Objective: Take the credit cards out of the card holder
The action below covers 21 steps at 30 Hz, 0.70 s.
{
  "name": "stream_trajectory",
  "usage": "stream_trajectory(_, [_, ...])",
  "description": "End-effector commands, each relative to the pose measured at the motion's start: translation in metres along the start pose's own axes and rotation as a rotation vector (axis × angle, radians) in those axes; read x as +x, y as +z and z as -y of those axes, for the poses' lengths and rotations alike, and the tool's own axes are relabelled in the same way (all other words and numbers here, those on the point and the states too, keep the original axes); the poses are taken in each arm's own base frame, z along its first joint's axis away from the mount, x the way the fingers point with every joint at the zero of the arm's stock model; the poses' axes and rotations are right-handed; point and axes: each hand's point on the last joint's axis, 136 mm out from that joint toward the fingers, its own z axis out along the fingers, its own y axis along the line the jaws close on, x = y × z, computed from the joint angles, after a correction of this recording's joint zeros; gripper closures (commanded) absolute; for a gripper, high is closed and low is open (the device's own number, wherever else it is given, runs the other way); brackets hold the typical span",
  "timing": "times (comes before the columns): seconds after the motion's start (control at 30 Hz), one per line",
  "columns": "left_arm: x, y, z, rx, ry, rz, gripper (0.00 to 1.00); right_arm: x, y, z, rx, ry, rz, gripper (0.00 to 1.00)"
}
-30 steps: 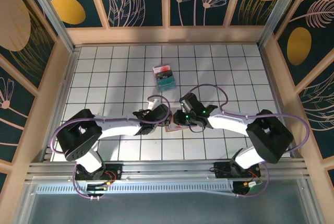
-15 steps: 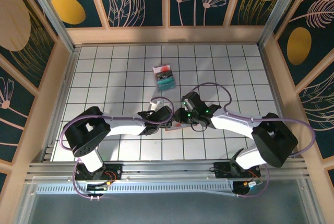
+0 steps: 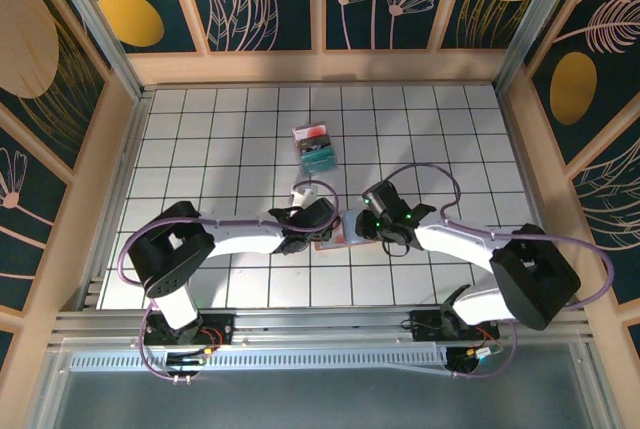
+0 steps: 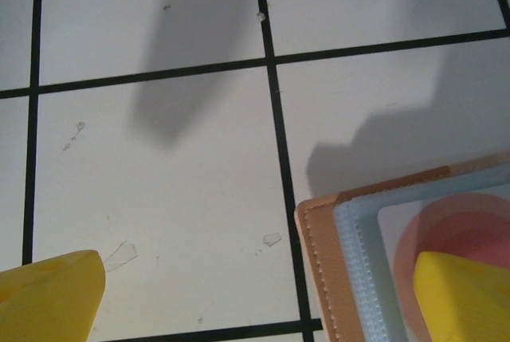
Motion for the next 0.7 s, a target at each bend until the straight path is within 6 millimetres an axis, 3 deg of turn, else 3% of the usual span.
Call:
stream_trajectory(0.0, [-0.005, -0.001, 0.004, -0.022, 0.042, 0.004, 0.01, -0.006, -0.007, 0.017, 0.047, 0.038, 0.043, 0.62])
stream_trajectory(0.2, [-0.005, -0.002, 0.007, -0.023, 0.031, 0.005, 0.01, -0.021, -0.026, 0.031, 0.078, 0.076, 0.122, 0.60])
stream_trajectory(0.33, [-0.010, -0.010, 0.000, -0.026, -0.013, 0.031, 0.01, -0.038, -0.050, 0.027, 0.052, 0.086, 0.202, 0.60])
stream_trajectory(0.5, [-0.007, -0.018, -0.013, -0.032, -0.049, 0.040, 0.01, -0.050, -0.069, 0.001, -0.059, 0.072, 0.230, 0.65])
stream_trajectory(0.67, [0.005, -0.017, -0.021, -0.043, -0.048, 0.010, 0.01, -0.041, -0.059, -0.039, -0.242, 0.059, 0.140, 0.69])
